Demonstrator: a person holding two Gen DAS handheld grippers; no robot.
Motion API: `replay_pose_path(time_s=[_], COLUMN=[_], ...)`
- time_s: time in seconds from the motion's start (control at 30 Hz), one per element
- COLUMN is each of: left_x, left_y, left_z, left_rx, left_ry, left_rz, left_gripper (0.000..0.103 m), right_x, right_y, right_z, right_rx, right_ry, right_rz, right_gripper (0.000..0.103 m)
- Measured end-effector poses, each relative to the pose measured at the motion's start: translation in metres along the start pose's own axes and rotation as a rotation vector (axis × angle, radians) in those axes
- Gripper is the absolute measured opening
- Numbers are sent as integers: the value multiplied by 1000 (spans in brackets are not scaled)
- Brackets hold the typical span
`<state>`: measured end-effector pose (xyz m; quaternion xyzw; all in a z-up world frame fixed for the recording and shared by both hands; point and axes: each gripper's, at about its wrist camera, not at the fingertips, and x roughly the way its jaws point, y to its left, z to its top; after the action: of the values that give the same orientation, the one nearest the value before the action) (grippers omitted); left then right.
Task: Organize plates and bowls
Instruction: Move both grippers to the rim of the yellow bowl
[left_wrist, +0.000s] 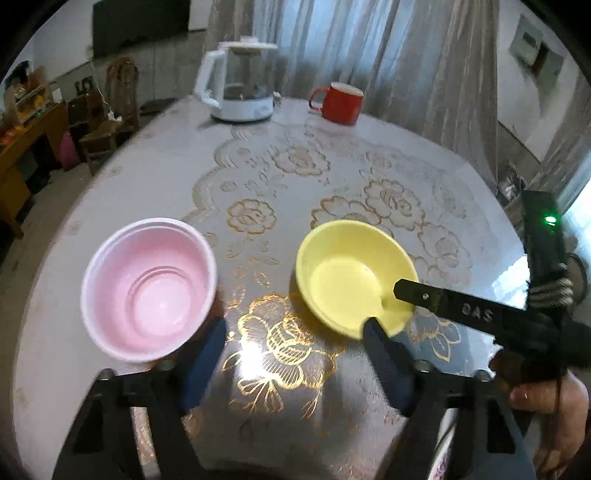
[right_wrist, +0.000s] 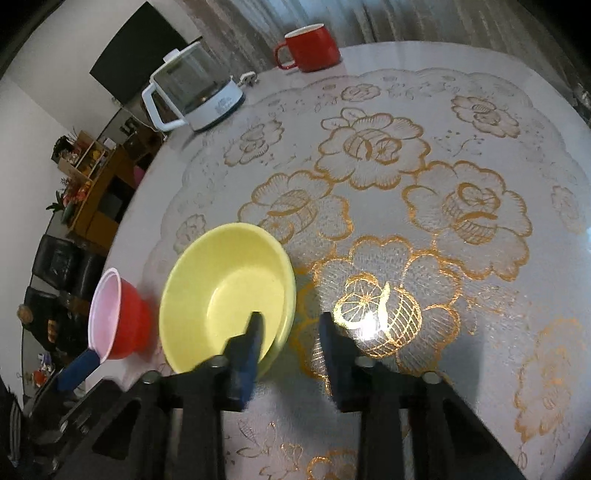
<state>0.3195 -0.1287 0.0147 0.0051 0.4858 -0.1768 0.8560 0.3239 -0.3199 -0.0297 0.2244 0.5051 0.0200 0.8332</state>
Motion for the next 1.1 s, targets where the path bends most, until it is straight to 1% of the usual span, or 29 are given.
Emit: replay_pose_path(time_s=[0.1, 0.17, 0.3, 0.37, 0.43, 0.47, 0.53, 0.57, 0.6, 0.63, 0.73, 0.87, 0.97, 1.1], left_x=[16, 27, 43, 47, 52, 53, 53, 52, 52, 49, 42, 27, 11, -19], left_y=[-5, -10, -11, -12, -16, -18, -24, -27, -28, -29, -30, -25, -25, -25], left_z=[8, 11, 15, 15, 14, 13, 11, 9, 8, 7, 3, -3, -11, -26], left_rx=[9, 25, 17, 20, 31, 42, 73, 84, 85, 86, 94, 83, 76, 73], left_ry=[29, 55, 86, 88, 101, 107, 110, 109, 110, 109, 97, 74, 47, -9], left_rz=[5, 14, 20, 22, 16, 12, 11, 6, 3, 2, 6, -7, -17, -29], left_gripper=[68, 68, 63, 56, 39, 35, 22, 20, 19, 19, 19, 19, 19, 19], right_x=[3, 3, 3, 1, 1, 1, 1, 1, 1, 0, -4, -10, -23, -46], right_y=[-3, -5, -15, -20, -21, -19, -16, -16, -15, -13, -9, -6, 1, 14], right_z=[-1, 0, -2, -3, -4, -4, -5, -5, -6, -6, -8, -13, -23, -36], right_rx=[1, -3, 11, 32, 36, 30, 26, 29, 33, 33, 22, 29, 24, -4], right_ry=[2, 2, 4, 9, 10, 9, 7, 7, 8, 7, -4, -18, -39, -79], right_rz=[28, 27, 18, 45, 58, 59, 63, 68, 70, 71, 63, 77, 86, 94], right_gripper=[21, 18, 17, 17, 17, 17, 16, 14, 11, 11, 11, 11, 11, 11])
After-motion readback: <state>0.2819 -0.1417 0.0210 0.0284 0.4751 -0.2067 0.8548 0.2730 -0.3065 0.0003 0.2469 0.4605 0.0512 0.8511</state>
